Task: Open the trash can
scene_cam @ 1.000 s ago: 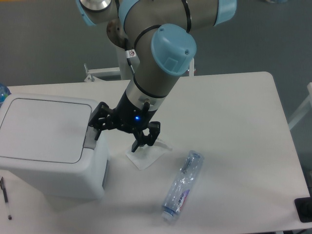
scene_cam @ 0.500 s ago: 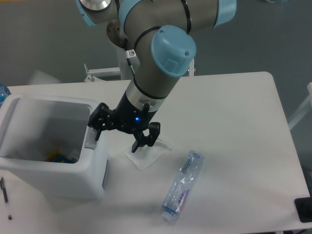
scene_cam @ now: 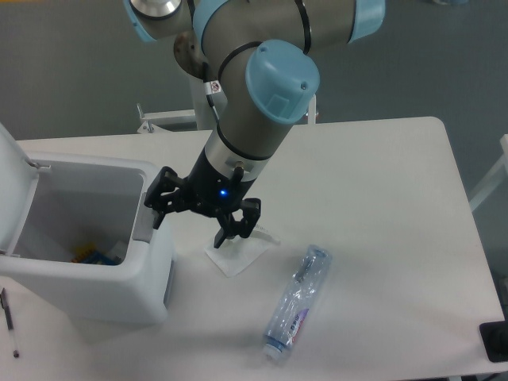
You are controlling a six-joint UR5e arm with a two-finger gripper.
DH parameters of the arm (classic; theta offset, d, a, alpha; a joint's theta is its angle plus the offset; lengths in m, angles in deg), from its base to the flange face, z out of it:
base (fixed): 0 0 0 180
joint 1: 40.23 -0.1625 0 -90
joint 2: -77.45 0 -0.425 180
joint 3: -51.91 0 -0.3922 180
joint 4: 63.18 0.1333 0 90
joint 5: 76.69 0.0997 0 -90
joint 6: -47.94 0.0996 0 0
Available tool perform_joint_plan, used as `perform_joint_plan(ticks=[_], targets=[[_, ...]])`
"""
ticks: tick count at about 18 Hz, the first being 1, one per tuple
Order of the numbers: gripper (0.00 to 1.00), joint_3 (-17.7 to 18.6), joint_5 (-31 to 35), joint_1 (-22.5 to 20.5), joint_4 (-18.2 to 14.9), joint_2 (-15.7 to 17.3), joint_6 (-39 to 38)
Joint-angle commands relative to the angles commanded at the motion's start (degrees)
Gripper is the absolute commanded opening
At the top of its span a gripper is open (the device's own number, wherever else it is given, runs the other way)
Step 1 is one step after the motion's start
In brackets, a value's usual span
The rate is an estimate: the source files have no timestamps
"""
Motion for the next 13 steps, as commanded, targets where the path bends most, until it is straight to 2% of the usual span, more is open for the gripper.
perform_joint_plan(ticks=[2, 5, 9, 13], targets=[[1.0, -1.41, 0.09, -0.96, 1.13, -0.17, 0.53], [1.0, -1.33, 0.26, -2.55, 5.88, -0.26, 0.53], [1.0, -1.06, 5.61, -4.57, 6.24, -0.17, 3.5], [1.0, -0.36, 10.01, -7.12, 5.27, -0.7, 16.23]])
